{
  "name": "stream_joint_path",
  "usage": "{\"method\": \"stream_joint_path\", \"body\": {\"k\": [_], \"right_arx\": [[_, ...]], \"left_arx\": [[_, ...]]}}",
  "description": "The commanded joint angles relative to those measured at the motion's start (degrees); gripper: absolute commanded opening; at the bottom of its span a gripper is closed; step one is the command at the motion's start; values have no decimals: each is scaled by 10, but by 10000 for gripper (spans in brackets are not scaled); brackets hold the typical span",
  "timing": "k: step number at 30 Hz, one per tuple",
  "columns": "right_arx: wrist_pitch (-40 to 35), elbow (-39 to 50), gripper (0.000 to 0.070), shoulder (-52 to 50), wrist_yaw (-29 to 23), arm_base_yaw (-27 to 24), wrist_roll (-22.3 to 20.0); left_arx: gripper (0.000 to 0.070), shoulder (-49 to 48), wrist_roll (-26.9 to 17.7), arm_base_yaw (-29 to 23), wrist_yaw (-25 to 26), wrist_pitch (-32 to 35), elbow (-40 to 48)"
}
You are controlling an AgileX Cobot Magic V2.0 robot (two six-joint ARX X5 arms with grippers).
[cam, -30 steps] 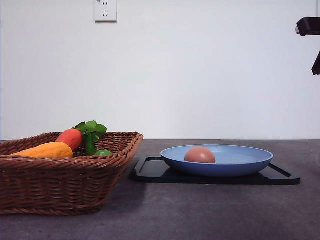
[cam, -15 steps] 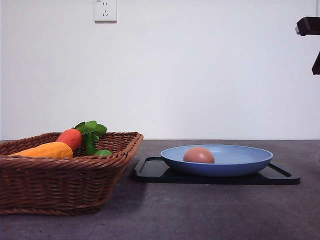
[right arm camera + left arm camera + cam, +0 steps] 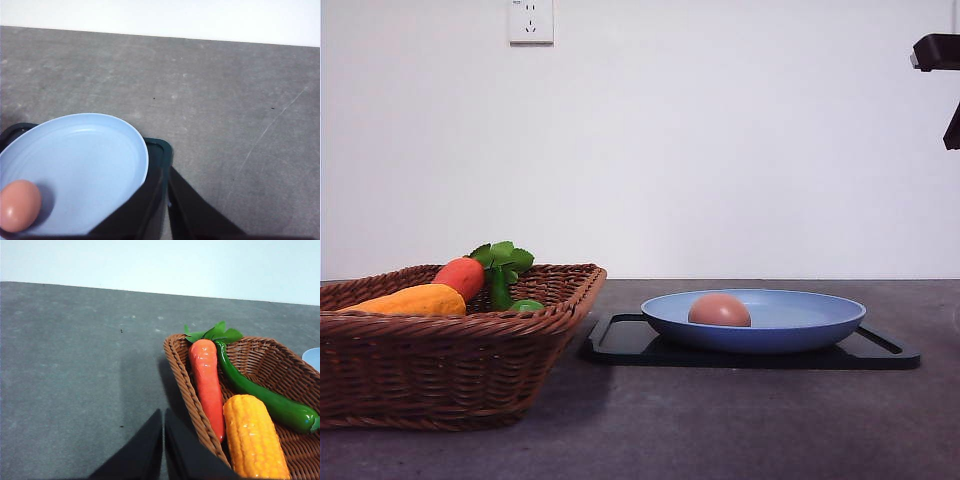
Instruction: Transfer egg from basket to plate and serve
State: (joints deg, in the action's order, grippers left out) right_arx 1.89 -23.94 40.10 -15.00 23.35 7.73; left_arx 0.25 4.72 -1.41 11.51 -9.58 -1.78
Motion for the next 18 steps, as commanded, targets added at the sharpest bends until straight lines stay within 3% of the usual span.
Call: {"method": "stream_joint_path", "body": {"k": [1, 18], "right_arx": [[-6, -3, 0, 2, -1, 4, 5], [-2, -2, 0, -5, -3, 4, -6]], "left_arx": [[0, -1, 5, 0, -1, 6, 16], [0, -1, 5, 0, -1, 6, 16]]}}
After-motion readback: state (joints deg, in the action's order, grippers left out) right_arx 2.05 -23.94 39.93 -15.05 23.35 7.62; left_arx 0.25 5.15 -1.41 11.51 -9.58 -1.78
